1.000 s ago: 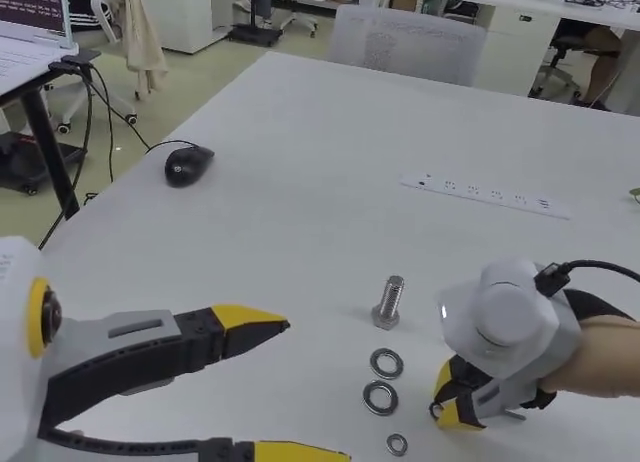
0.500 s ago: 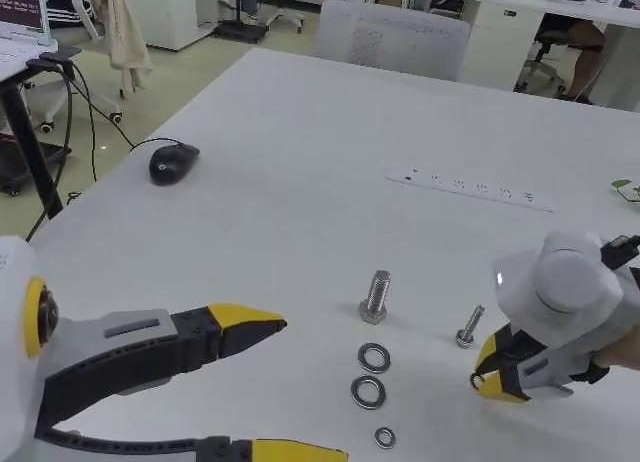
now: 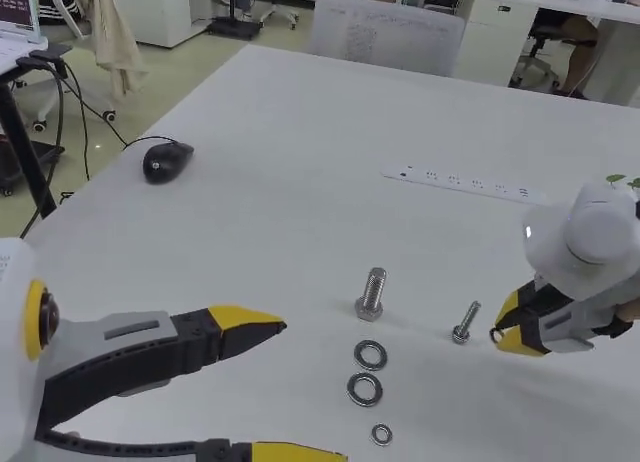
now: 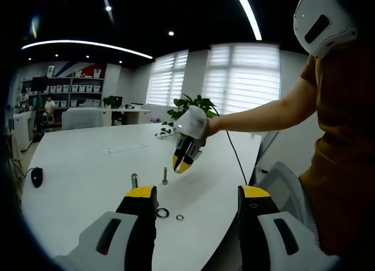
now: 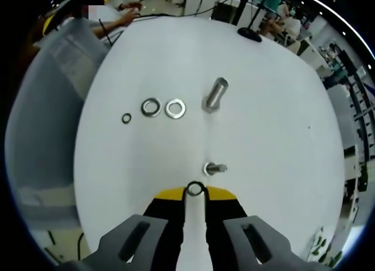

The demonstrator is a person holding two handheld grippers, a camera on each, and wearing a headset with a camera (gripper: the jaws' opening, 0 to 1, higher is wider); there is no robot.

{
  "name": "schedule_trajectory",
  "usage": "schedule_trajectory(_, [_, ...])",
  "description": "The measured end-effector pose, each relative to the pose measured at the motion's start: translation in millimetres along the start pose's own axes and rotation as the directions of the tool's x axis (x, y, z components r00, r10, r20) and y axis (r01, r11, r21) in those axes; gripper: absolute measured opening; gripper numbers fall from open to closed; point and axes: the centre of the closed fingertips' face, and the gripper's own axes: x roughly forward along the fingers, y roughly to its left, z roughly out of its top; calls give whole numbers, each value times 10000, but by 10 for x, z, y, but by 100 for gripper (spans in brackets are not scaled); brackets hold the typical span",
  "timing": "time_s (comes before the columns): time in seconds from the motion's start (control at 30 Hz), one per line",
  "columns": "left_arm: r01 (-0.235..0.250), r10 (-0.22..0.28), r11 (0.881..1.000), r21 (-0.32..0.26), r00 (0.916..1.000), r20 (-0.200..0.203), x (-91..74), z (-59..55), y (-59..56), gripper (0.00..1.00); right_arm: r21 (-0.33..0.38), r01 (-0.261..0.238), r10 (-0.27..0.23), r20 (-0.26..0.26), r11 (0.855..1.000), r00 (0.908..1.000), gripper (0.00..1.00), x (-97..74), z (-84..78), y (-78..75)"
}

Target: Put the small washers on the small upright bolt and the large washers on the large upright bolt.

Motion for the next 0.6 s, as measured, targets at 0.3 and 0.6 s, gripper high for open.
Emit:
schedule_trajectory(0.3, [-9, 9, 10000, -15, 10000, -39, 5, -11, 16, 55, -1, 372, -372, 113, 9993, 9992, 12, -105, 96, -207])
schedule_trajectory(0.6, [-73, 72, 10000, -33, 10000, -57, 16, -22, 35, 55, -244, 268, -264, 171, 9993, 9995, 12, -43, 198, -232])
